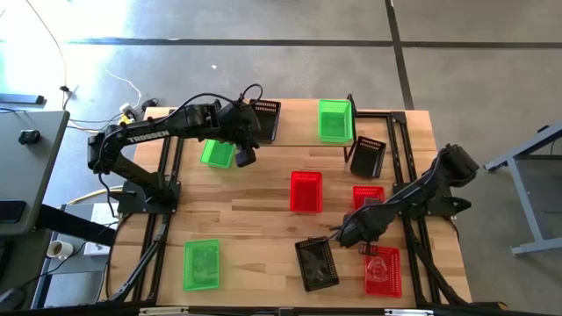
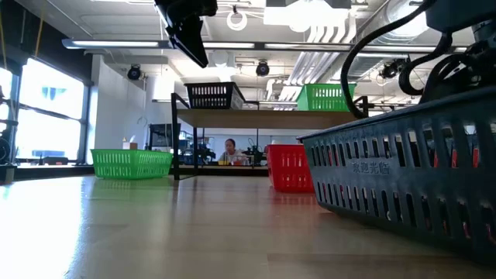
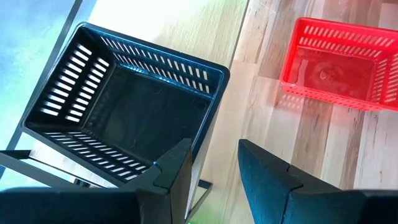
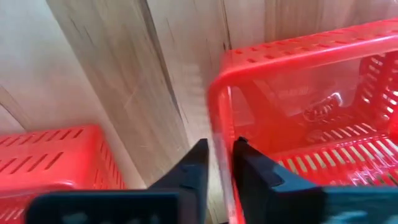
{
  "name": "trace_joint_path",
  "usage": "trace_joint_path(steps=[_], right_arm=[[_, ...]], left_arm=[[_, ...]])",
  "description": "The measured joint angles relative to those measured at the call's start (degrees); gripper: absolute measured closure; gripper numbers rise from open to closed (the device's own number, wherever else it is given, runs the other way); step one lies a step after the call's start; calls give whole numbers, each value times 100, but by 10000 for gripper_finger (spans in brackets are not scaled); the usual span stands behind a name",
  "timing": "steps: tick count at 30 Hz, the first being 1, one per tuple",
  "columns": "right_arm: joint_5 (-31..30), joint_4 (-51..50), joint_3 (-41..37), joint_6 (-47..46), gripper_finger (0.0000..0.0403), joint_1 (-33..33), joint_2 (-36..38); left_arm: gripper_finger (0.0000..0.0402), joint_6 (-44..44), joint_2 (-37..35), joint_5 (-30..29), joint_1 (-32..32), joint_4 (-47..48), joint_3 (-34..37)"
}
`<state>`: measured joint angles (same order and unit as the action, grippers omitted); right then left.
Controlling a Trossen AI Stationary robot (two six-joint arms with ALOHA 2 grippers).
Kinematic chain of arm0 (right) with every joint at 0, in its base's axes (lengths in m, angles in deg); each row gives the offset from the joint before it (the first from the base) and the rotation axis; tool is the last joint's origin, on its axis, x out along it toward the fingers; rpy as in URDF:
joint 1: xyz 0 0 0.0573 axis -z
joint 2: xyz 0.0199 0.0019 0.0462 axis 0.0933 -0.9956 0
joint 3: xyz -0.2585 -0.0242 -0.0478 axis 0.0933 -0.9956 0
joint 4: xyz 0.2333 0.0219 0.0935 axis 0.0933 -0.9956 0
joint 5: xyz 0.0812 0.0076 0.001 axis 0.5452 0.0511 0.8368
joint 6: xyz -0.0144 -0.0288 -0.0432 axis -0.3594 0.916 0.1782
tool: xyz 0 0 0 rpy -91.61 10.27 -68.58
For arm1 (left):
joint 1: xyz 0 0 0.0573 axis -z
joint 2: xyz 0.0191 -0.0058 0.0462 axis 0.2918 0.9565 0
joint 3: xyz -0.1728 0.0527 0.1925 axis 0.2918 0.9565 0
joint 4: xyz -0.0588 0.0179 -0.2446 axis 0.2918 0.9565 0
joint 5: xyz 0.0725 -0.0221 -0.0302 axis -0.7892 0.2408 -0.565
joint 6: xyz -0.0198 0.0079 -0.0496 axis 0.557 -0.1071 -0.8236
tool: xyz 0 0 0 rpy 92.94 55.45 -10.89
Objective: Stack baskets on shelf by color
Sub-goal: Put the top right red bin on the shelf
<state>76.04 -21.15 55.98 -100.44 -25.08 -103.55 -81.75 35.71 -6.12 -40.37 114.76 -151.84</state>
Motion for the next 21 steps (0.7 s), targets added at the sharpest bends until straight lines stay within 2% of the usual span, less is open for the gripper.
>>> trace_joint_path(steps=[4,10,13,17,21], right_arm=[[-2,1,0,-123,396,4,138],[-86,19,27,-620,401,8,470],[-345,38,211,-884,401,23,623],[-692,31,572,-841,402,163,707],[-989,1,1012,-406,402,409,708]], left_arm=[[279,2,2,1,0,0,0],[279,2,2,0,0,0,0],[279,-4,2,0,-1,-1,0],[279,-79,2,-4,-2,0,0],[279,-416,2,-5,-18,-2,0]])
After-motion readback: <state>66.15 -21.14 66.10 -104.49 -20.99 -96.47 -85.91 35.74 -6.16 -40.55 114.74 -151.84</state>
